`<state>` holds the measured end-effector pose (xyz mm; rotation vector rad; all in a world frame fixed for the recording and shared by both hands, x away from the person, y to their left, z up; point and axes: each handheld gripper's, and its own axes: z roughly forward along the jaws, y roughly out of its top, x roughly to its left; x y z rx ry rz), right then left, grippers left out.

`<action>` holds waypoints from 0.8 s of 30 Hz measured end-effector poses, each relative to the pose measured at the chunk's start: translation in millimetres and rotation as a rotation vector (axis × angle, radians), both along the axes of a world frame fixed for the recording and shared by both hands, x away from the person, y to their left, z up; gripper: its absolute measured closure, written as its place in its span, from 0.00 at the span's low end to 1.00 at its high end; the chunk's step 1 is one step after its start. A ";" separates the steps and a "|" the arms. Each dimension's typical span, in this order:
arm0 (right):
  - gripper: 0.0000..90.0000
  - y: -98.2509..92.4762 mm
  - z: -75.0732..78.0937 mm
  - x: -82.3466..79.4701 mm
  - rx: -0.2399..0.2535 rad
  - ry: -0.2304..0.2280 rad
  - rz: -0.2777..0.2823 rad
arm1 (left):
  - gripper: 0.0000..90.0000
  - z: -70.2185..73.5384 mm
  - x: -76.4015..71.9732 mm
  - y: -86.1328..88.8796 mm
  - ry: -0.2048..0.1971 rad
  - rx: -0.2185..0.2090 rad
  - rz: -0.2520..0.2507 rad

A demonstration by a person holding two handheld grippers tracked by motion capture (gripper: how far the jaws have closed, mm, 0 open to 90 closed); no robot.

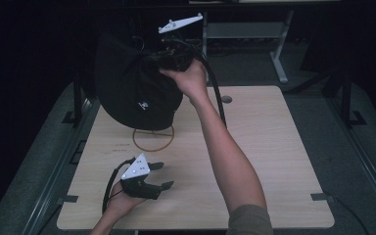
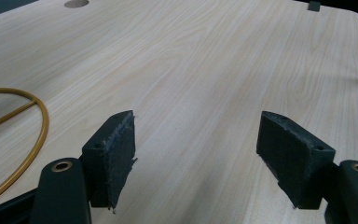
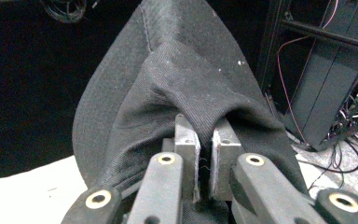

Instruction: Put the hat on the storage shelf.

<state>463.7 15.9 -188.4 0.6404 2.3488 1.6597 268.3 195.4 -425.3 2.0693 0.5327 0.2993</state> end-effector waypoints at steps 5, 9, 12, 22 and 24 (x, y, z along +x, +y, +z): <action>0.91 23.6 -2.0 15.0 -0.069 0.012 -0.006 | 0.31 -0.3 -0.7 -3.5 -0.006 0.003 -0.011; 0.78 48.2 -7.6 24.7 -0.181 0.002 -0.014 | 0.31 -0.8 -1.5 -5.6 -0.007 0.005 -0.019; 0.66 52.9 -8.1 23.8 -0.237 -0.023 -0.049 | 0.31 -0.8 -3.1 -6.3 -0.003 0.004 -0.023; 0.53 -4.3 -16.0 11.0 -0.124 0.035 -0.036 | 0.31 -3.0 -3.0 -8.2 0.013 0.005 -0.021; 0.51 -15.8 -21.2 6.5 -0.107 0.036 -0.036 | 0.31 -3.3 -3.2 -7.6 0.014 0.003 -0.019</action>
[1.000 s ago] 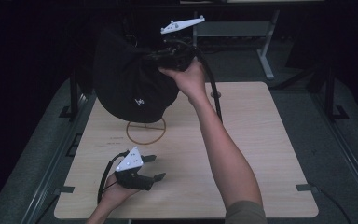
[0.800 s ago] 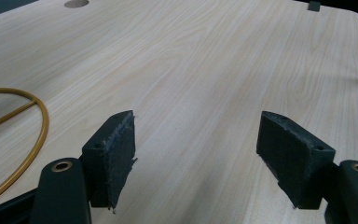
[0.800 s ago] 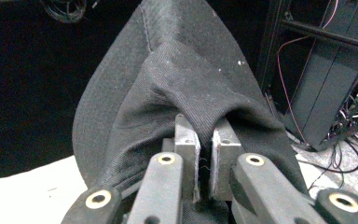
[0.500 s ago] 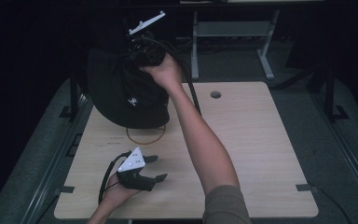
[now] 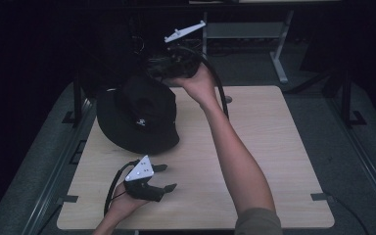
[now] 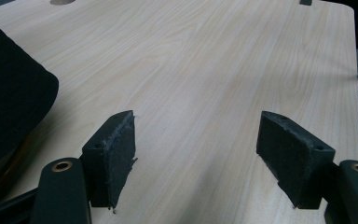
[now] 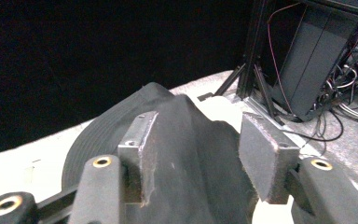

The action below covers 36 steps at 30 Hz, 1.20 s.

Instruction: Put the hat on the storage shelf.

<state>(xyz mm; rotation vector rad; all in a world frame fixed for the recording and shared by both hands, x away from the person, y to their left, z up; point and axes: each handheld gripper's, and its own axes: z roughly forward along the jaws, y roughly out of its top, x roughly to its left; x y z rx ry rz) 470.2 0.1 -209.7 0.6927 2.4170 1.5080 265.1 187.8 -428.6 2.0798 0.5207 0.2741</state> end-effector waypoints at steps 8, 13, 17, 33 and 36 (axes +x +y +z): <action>0.44 -35.7 -24.3 -12.3 0.064 0.047 0.005 | 0.30 -0.3 1.3 4.0 -0.005 -0.021 0.022; 0.40 -53.4 -32.8 -19.9 0.080 0.063 -0.001 | 0.29 -0.3 2.5 7.1 0.000 -0.015 0.030; 0.38 -64.8 -37.5 -25.1 0.088 0.060 -0.011 | 0.28 -0.7 2.7 7.7 0.003 -0.022 0.036; 0.31 -101.6 -56.2 -42.1 0.083 0.086 -0.053 | 0.22 -1.5 4.0 6.9 0.016 -0.024 0.050; 0.31 -105.5 -58.5 -44.6 0.077 0.090 -0.054 | 0.22 -1.5 4.1 7.4 0.015 -0.021 0.053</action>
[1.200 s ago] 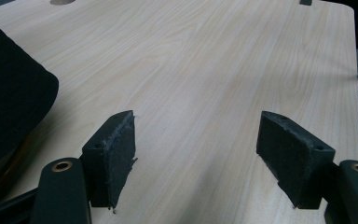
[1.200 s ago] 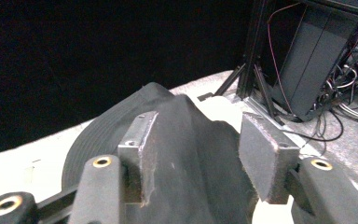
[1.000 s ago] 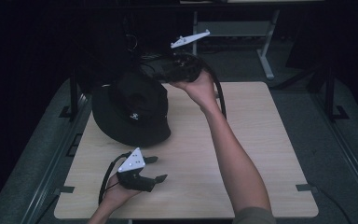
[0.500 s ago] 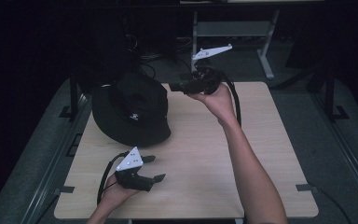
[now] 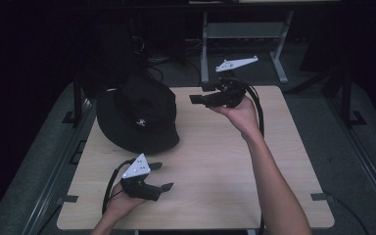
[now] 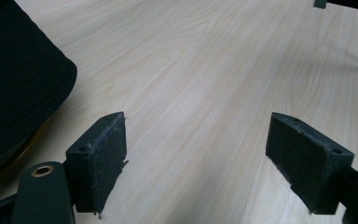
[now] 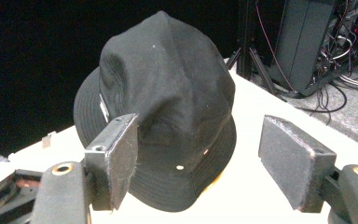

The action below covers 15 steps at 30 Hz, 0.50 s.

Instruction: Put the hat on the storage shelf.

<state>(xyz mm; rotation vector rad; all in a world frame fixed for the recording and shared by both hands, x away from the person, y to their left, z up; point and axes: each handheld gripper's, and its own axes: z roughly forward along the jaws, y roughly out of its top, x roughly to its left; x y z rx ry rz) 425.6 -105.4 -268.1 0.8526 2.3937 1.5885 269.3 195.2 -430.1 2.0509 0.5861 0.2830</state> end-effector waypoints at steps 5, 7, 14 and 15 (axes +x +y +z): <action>0.29 -6.4 -4.1 -4.0 -0.010 0.004 -0.005 | 0.22 0.4 0.1 0.9 -0.001 0.006 0.000; 0.29 -9.1 -5.4 -5.9 -0.006 0.001 -0.011 | 0.22 0.6 0.1 1.3 -0.002 0.003 0.001; 0.28 -18.3 -12.6 -11.8 -0.015 0.018 -0.019 | 0.22 1.4 0.3 3.5 0.003 0.001 0.005; 0.28 -19.9 -14.0 -12.7 -0.014 0.014 -0.022 | 0.22 1.6 0.3 3.8 0.001 0.004 0.004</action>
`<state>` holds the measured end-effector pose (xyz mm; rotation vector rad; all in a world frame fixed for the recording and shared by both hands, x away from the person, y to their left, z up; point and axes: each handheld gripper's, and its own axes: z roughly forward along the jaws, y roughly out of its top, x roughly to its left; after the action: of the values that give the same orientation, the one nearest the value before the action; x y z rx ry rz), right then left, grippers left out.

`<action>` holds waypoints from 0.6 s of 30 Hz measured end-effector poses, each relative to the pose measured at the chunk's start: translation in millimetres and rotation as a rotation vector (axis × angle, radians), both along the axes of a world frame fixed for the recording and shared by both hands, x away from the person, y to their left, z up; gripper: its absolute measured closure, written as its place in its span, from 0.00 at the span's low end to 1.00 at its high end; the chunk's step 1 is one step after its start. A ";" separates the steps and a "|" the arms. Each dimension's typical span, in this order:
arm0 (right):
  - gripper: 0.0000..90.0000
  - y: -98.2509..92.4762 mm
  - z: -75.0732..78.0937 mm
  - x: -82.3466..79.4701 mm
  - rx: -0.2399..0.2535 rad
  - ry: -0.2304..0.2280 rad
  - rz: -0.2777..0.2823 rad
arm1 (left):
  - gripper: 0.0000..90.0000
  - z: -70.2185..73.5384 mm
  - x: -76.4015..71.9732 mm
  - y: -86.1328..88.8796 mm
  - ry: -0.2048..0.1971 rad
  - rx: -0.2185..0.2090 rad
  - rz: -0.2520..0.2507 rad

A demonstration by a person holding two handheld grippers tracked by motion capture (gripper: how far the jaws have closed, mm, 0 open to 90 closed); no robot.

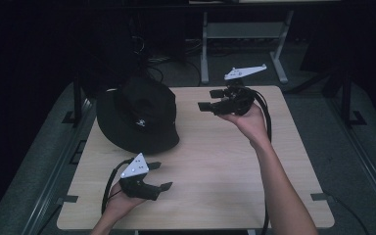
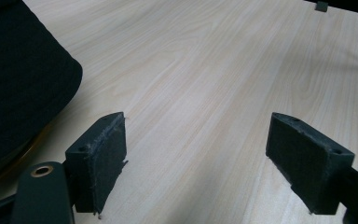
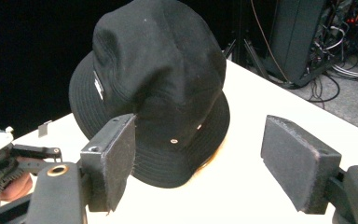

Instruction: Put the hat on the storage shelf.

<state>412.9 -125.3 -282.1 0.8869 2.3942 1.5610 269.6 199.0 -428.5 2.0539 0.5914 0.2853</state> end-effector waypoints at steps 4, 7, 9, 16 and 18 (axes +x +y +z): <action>0.28 -6.2 -5.8 -3.4 -0.001 0.005 -0.007 | 0.22 0.1 0.0 0.8 0.000 0.002 0.003; 0.28 -10.4 -9.6 -6.2 -0.005 0.014 -0.011 | 0.22 0.1 0.4 1.6 -0.002 0.002 0.004; 0.28 -13.2 -12.1 -7.9 -0.005 0.017 -0.017 | 0.22 0.1 0.3 1.6 -0.001 0.003 0.005; 0.28 -22.8 -19.1 -14.2 -0.010 0.029 -0.028 | 0.22 -0.6 0.3 1.2 0.004 0.003 0.003; 0.28 -25.6 -20.8 -16.2 -0.007 0.030 -0.030 | 0.22 -0.6 -0.1 1.1 0.009 0.000 0.005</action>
<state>396.7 -150.9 -302.9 0.9472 2.3932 1.5380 269.5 200.1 -429.1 2.0547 0.6020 0.2789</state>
